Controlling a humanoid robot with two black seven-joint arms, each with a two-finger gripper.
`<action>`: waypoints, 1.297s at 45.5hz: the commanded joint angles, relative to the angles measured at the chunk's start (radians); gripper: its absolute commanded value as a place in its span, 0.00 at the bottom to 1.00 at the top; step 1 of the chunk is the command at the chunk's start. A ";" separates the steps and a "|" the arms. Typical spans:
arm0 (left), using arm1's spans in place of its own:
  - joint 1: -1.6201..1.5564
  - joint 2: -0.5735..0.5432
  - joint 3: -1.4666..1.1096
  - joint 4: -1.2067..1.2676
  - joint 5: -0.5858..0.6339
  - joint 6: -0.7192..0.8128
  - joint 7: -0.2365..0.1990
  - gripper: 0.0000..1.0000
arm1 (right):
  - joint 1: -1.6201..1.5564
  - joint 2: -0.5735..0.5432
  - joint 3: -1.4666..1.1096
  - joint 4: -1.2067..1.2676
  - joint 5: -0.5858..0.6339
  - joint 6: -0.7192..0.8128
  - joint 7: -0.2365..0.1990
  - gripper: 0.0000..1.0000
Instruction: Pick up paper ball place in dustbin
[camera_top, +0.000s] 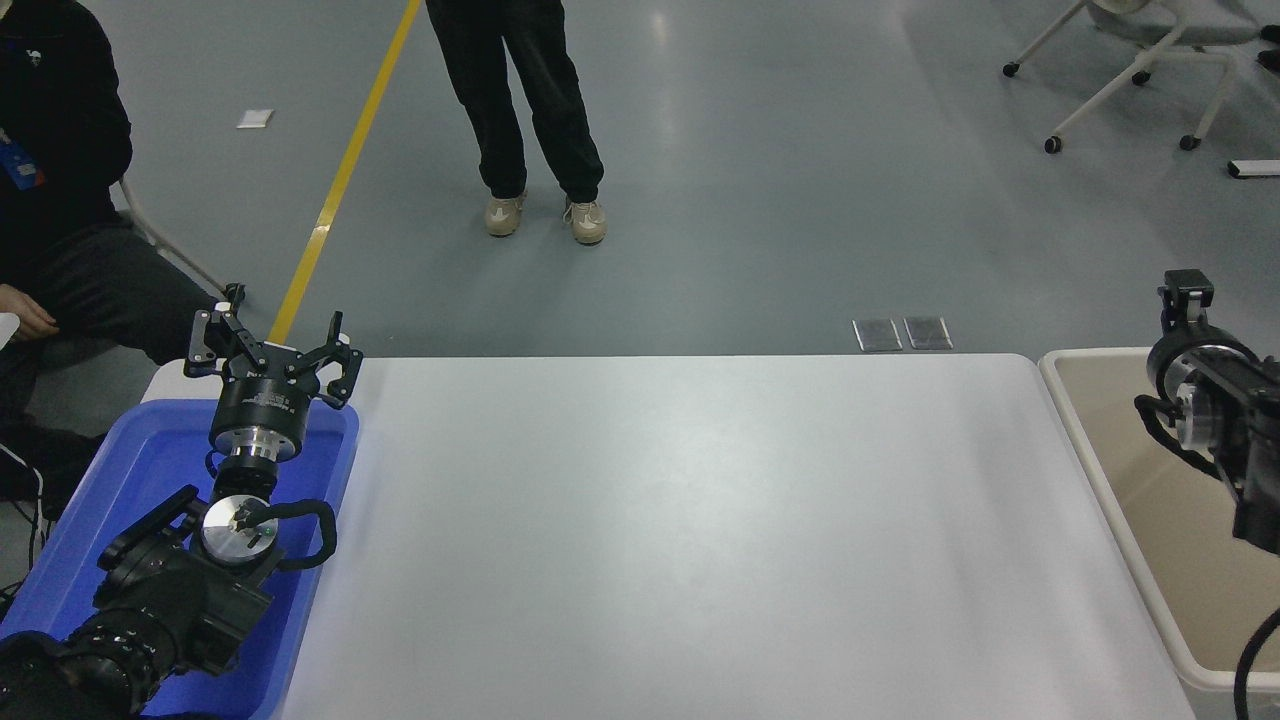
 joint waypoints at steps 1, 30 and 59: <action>0.000 -0.001 0.000 0.000 0.000 0.000 0.000 0.99 | 0.046 -0.027 0.181 0.169 -0.001 0.002 0.000 1.00; 0.000 0.001 0.000 0.000 0.000 0.000 0.000 0.99 | -0.167 0.195 0.747 0.269 0.042 0.120 0.012 1.00; 0.000 -0.001 0.002 0.000 0.000 0.000 0.000 0.99 | -0.374 0.255 0.813 0.173 0.162 0.391 0.067 1.00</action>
